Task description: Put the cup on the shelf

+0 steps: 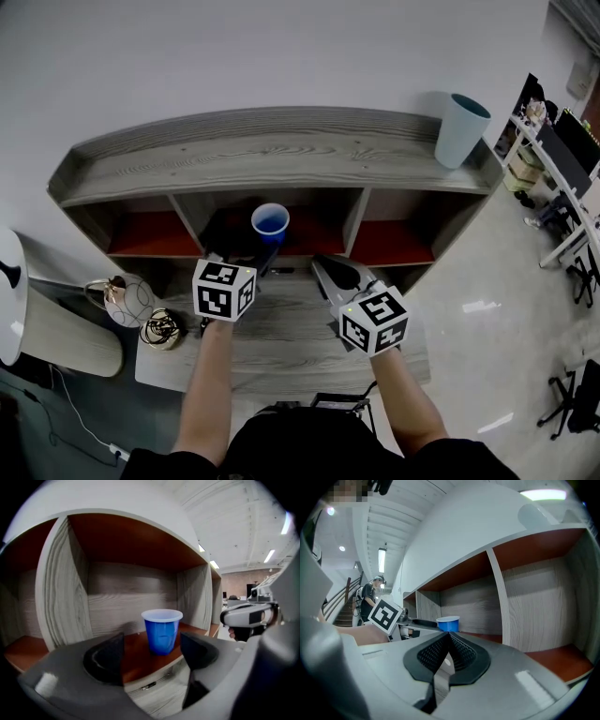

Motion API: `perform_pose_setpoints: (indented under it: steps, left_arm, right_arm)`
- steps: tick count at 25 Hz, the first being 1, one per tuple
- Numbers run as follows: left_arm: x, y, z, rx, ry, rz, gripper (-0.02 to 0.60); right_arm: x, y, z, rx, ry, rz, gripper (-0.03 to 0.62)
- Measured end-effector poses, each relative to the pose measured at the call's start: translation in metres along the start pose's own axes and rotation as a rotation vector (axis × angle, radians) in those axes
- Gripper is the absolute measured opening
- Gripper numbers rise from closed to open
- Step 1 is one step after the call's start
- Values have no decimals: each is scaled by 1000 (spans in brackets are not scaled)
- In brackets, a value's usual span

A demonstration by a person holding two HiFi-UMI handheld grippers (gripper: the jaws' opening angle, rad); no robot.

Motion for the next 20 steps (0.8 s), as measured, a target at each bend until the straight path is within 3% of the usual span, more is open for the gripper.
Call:
perform_pose_setpoints:
  steps: [5,9,13,16,20]
  left_arm:
    - [-6,-23,-4,-51,-78,-83,371]
    - [-12,-45,-12,-124,-169,-155,247]
    - [-19,-64,-27,-156,-163,-198,143]
    - [-23,-79,-42,-218,-167,-251,-2]
    - [-27,-94,-64,-301,-146,-292,-2]
  right_arm:
    - [-2,-10,3,6,-6,4,12]
    - [-3,-21,5,8,-11,0,12]
    - [-4,-34,8,17,-23,-8,12]
    - [-6,-43,14,52,-38,-18,12]
    - [-7,-58,28,119,-98,-38,12]
Point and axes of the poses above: the fingertips, and each gripper's own axes: y forward along the fingers, z to its left, x out of its top, the point moved 9 cm from there along -y, backward along the fingers, and after that the axes turned 4 degrees about y, right-handed, at the moved point
